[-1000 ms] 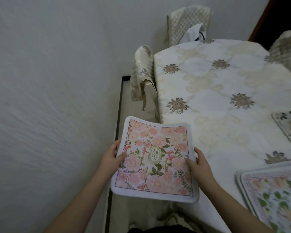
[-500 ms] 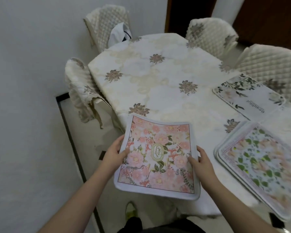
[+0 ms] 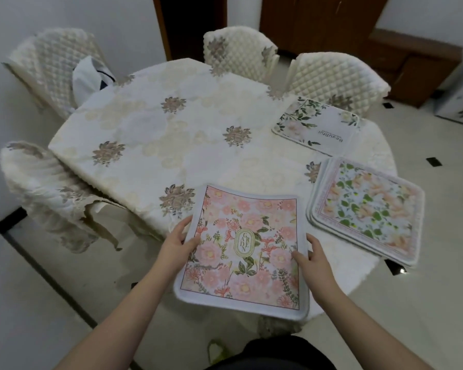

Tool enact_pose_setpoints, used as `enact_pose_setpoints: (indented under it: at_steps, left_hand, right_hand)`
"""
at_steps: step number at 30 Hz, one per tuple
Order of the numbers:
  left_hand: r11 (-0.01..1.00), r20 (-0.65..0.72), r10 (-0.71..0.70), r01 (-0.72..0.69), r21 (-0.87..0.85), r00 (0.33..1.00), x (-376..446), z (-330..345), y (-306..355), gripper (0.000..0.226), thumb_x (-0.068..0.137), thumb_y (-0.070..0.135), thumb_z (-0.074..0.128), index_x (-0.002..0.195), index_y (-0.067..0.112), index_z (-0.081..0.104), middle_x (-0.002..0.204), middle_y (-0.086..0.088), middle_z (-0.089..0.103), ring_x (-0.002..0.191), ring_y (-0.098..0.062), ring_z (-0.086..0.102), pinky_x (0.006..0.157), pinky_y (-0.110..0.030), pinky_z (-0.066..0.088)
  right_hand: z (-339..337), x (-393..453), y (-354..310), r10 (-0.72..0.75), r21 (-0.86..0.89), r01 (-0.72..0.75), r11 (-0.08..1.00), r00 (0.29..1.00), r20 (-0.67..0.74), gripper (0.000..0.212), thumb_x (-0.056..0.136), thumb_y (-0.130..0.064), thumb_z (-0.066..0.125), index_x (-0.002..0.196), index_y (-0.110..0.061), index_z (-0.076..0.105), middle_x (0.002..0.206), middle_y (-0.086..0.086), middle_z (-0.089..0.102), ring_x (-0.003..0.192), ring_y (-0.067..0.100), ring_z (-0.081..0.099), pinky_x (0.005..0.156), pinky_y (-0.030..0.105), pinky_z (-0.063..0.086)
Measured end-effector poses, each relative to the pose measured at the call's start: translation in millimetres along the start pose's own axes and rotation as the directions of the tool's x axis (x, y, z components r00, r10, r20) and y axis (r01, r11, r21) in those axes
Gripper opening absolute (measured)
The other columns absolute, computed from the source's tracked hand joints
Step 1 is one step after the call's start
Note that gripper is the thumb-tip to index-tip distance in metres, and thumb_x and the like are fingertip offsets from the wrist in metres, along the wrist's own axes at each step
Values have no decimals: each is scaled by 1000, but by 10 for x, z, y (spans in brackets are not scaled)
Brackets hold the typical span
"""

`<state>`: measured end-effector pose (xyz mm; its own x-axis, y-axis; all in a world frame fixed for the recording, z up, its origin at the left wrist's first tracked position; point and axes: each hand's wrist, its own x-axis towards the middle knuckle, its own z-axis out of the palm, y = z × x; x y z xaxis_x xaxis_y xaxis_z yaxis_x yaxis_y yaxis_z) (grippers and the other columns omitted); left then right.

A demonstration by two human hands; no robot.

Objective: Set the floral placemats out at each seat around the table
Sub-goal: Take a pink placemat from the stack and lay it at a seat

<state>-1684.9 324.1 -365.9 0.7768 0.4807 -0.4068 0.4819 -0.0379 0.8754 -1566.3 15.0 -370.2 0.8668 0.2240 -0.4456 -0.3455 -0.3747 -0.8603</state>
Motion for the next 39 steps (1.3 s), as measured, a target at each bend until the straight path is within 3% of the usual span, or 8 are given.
enact_pose_setpoints:
  at_steps: [5, 13, 17, 23, 29, 32, 36, 39]
  left_hand:
    - [997, 41, 14, -17, 79, 999, 262, 237, 208, 41, 102, 29, 54, 138, 46, 45, 87, 24, 75, 78, 2, 73, 61, -16, 52]
    - [989, 65, -17, 8, 149, 998, 585, 496, 439, 41, 102, 30, 53, 139, 46, 46, 89, 19, 77, 76, -7, 75, 69, -33, 57]
    - [986, 57, -16, 6, 166, 998, 740, 593, 464, 42, 103, 30, 53, 142, 43, 45, 88, 16, 77, 74, -6, 75, 62, -30, 55]
    - [976, 84, 16, -34, 216, 996, 930, 664, 452, 42, 103, 26, 53, 142, 38, 46, 87, 14, 78, 77, -4, 74, 71, -36, 58]
    - [960, 171, 52, -96, 262, 984, 1303, 597, 457, 40, 102, 26, 54, 140, 39, 48, 89, 11, 78, 76, -4, 74, 64, -30, 56]
    - [946, 222, 61, -127, 297, 973, 1487, 545, 424, 39, 102, 29, 54, 140, 37, 49, 112, 1, 70, 94, -15, 70, 77, -41, 59]
    - [941, 290, 73, -163, 298, 954, 1690, 418, 328, 42, 100, 28, 56, 140, 37, 48, 108, 12, 63, 87, 8, 57, 61, -16, 46]
    - [923, 361, 87, -212, 322, 928, 1817, 303, 238, 43, 101, 25, 56, 142, 34, 46, 115, 7, 66, 87, 9, 57, 63, -15, 46]
  right_hand:
    - [-165, 68, 99, 52, 50, -48, 998, 996, -72, 40, 100, -19, 55, 131, -39, 40, 105, -6, 69, 70, 1, 71, 52, 13, 50]
    - [-331, 349, 128, 98, 134, -85, 987, 991, -90, 40, 99, -18, 56, 131, -38, 41, 104, -3, 70, 72, 7, 73, 53, 19, 54]
    - [-398, 492, 73, 104, 161, -88, 983, 990, -92, 39, 99, -21, 57, 126, -44, 41, 103, -4, 69, 74, 9, 73, 57, 23, 56]
    - [-401, 517, 81, 142, 200, -113, 973, 980, -139, 39, 98, -18, 57, 127, -42, 44, 106, 2, 71, 78, 17, 75, 67, 37, 60]
    - [-150, 471, 126, 198, 262, -134, 956, 951, -236, 39, 98, -18, 57, 125, -42, 44, 103, 1, 70, 73, 13, 74, 55, 25, 57]
    - [71, 475, 80, 209, 242, -138, 961, 930, -303, 36, 99, -18, 55, 124, -41, 44, 105, -3, 67, 73, 11, 73, 54, 22, 55]
    - [385, 493, 41, 249, 223, -164, 961, 867, -432, 36, 98, -17, 54, 129, -33, 44, 110, 0, 65, 82, 18, 71, 62, 31, 55]
    - [544, 473, 52, 262, 195, -187, 963, 827, -497, 43, 98, -17, 55, 138, -25, 44, 113, 3, 64, 83, 18, 69, 64, 32, 54]
